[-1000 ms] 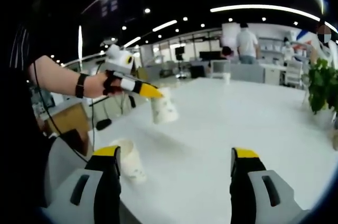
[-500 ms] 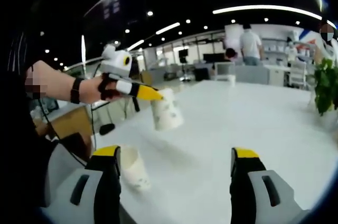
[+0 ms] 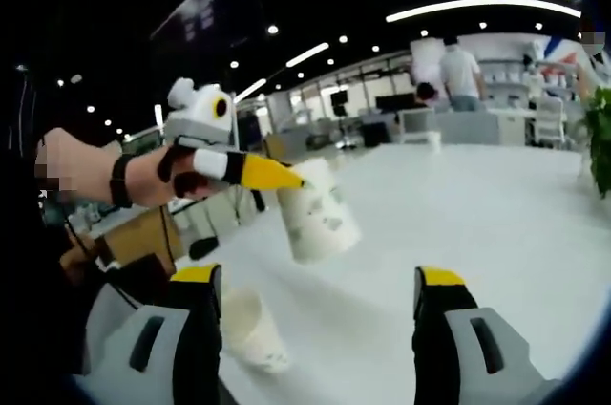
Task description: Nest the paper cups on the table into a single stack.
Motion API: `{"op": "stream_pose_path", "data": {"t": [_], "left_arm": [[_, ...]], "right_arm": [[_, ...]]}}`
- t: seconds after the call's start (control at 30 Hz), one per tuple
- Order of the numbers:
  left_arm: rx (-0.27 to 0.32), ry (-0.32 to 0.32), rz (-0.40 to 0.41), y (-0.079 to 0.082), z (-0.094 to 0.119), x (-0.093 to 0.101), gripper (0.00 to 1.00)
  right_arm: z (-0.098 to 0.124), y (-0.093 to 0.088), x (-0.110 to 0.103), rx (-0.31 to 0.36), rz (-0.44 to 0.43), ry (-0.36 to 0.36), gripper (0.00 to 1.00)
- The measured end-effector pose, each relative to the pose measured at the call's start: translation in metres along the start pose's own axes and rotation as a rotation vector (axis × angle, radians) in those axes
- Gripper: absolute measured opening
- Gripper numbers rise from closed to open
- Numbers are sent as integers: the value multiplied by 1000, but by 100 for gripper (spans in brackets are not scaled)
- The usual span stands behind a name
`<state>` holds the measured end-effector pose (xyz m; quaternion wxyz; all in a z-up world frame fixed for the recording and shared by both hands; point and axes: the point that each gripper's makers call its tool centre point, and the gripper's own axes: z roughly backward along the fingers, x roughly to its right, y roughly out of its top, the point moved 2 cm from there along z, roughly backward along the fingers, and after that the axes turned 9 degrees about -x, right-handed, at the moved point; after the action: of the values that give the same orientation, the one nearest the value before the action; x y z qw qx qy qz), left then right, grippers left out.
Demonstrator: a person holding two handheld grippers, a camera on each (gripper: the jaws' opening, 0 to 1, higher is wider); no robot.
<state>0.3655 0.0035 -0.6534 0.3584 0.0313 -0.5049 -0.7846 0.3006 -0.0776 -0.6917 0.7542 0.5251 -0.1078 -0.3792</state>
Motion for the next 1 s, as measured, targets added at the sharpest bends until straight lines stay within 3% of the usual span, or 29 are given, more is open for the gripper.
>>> {"op": "stream_pose_path", "data": {"t": [0.43, 1.0], "left_arm": [[10, -10, -9, 5, 3, 7, 36], [12, -34, 2, 4, 3, 13, 36]], "right_arm": [[-25, 0, -23, -21, -7, 89, 78], [-29, 3, -28, 5, -82, 142, 72]]}}
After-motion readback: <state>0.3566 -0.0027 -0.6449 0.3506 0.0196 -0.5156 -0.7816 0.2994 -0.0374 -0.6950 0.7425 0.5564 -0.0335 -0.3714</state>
